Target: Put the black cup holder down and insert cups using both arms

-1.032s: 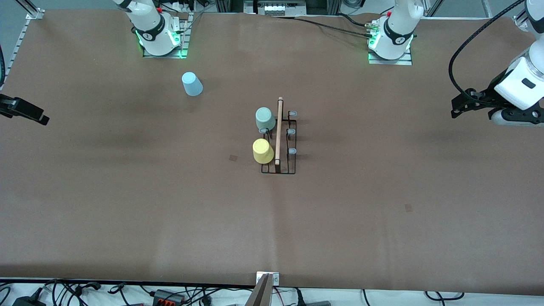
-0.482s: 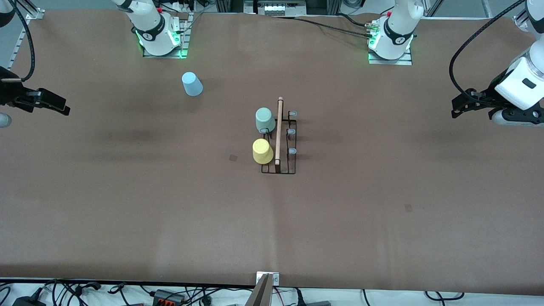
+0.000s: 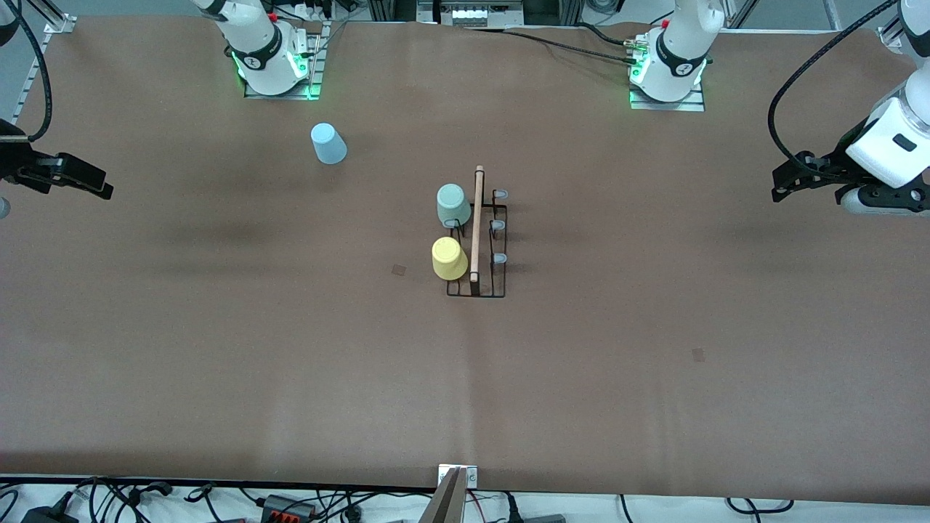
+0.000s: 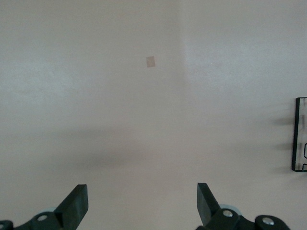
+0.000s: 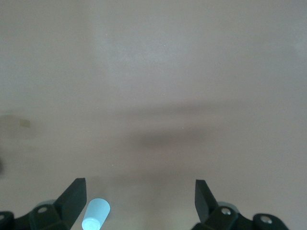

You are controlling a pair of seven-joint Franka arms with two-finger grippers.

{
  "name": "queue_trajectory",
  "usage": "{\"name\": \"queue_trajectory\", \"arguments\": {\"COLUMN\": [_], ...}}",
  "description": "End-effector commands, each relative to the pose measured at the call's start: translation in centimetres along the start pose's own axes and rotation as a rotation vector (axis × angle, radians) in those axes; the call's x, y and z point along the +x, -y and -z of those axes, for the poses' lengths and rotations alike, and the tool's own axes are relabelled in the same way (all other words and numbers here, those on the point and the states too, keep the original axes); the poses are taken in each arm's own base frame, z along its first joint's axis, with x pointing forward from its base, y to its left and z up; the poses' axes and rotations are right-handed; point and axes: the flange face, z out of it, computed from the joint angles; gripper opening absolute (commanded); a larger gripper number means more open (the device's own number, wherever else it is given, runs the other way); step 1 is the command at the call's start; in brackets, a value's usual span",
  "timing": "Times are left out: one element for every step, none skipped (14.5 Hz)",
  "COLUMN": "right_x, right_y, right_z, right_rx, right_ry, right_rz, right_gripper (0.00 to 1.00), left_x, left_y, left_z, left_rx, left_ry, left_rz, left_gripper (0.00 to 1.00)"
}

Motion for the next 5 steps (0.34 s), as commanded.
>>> {"name": "queue_trajectory", "arguments": {"right_x": [0.0,0.0,0.0,0.0,0.0], "right_y": [-0.08,-0.08,0.09,-0.07,-0.07], "right_z": [0.22,0.22,0.22,0.22,0.22], "right_rx": [0.004,0.004,0.004,0.005,0.005], "right_ry": [-0.01,-0.011,-0.011,-0.01,-0.01], "right_rz": [0.004,0.001,0.004,0.001,0.001], "right_gripper": [1.0,1.0,1.0,1.0,1.0], "left_x": [-0.37,-0.36,-0.36,-0.36,-0.37], "left_y": [0.29,0.3,0.3,0.3,0.29], "left_z": [0.07,0.14,0.14,0.14,0.07], "left_rx": [-0.006,-0.006,-0.006,-0.006,-0.006], "left_ry": [0.003,0.002,0.002,0.002,0.003], "left_rz": [-0.018,-0.018,-0.018,-0.018,-0.018], "left_gripper": [1.0,1.0,1.0,1.0,1.0]}}
